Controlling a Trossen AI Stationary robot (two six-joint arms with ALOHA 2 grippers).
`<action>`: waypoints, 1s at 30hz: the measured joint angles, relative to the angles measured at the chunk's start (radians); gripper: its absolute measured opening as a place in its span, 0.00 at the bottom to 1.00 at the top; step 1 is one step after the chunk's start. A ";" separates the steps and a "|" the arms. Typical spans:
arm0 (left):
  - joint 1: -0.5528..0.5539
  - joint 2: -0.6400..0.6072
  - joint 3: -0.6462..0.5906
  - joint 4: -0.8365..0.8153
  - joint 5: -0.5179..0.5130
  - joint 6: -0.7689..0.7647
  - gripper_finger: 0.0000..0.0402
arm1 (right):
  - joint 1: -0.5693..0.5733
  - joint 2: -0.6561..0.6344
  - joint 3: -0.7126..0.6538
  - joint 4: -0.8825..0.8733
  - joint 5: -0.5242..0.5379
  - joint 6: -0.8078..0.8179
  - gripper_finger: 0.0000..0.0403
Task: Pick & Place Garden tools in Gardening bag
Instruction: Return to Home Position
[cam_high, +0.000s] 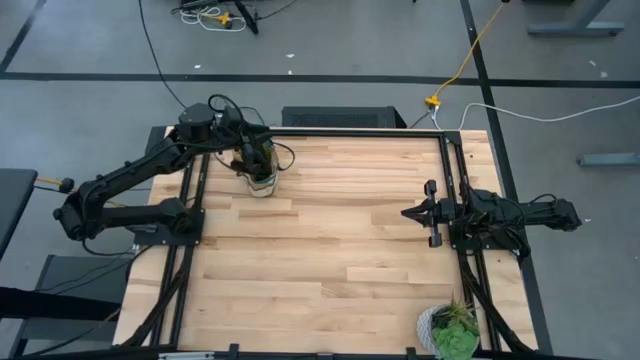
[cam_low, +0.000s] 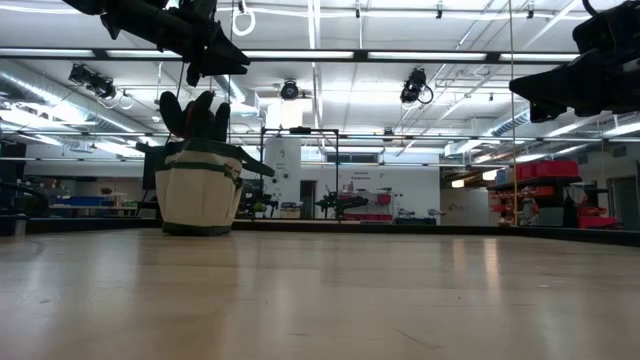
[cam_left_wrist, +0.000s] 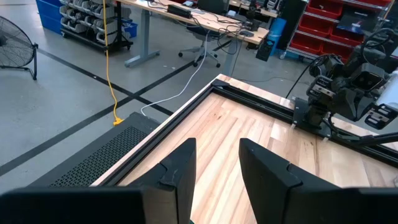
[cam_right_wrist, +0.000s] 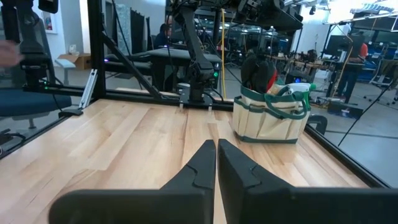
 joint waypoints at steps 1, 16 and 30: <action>0.000 0.000 0.000 0.000 0.000 0.000 0.32 | 0.000 0.000 0.000 0.000 0.000 0.000 0.05; -0.074 -0.024 0.000 0.008 -0.008 -0.060 0.32 | 0.000 0.000 0.000 0.000 0.000 0.000 0.05; -0.360 -0.160 -0.001 -0.100 -0.011 0.071 0.32 | 0.000 0.000 0.000 0.000 0.000 0.000 0.05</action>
